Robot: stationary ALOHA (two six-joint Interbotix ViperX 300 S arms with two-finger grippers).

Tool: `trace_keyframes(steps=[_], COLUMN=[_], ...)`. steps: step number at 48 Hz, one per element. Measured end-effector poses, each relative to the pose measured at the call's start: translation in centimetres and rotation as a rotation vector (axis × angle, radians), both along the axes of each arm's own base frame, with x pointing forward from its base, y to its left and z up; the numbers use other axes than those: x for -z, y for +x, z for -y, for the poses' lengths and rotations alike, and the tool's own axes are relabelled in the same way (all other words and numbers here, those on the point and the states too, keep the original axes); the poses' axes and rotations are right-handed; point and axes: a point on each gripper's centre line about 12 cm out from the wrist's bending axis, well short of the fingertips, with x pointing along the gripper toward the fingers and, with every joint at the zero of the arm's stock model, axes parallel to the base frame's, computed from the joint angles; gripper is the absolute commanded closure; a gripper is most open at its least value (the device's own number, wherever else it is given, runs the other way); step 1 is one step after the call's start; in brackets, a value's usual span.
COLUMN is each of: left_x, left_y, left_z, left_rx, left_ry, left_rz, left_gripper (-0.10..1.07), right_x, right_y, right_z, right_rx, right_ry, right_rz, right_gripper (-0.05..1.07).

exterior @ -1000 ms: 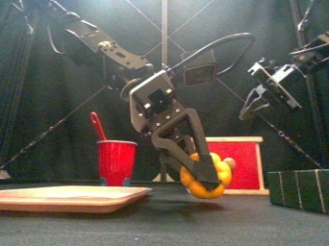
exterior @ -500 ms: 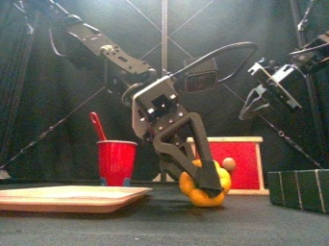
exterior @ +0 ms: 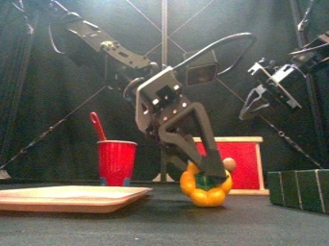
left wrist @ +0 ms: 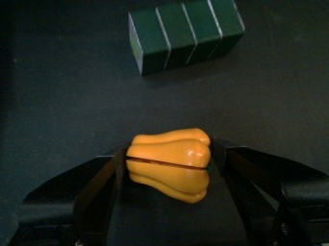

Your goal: Place squash left of sushi roll

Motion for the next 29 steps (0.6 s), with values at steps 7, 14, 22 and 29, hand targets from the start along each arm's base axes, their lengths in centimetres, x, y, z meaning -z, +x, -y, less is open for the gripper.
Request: trace_keyframes(steps=[7, 14, 22, 29], left_x=[-1.1, -2.3, -3.6, -4.5], left_y=[-1.1, -2.5, -4.5, -6.4], left_z=[-0.4, -0.8, -1.2, -1.5], left_rx=[-0.015, -0.032, -0.044, -0.049], left_ry=[0.011, 0.02, 0.024, 0.026], left_rz=[0.04, 0.082, 0.114, 0.134], left_gripper=[-0.02, -0.02, -0.02, -0.02], right_x=[0.1, 0.1, 0.1, 0.4], right_y=[0.0, 0.0, 0.0, -0.1], right_z=[0.0, 0.0, 0.0, -0.2], right_rx=[0.0, 0.002, 0.003, 0.002], right_ry=[0.0, 0.001, 0.007, 0.021], right_rz=[-0.001, -0.002, 0.001, -0.002], right_gripper=[0.64, 0.64, 0.64, 0.64])
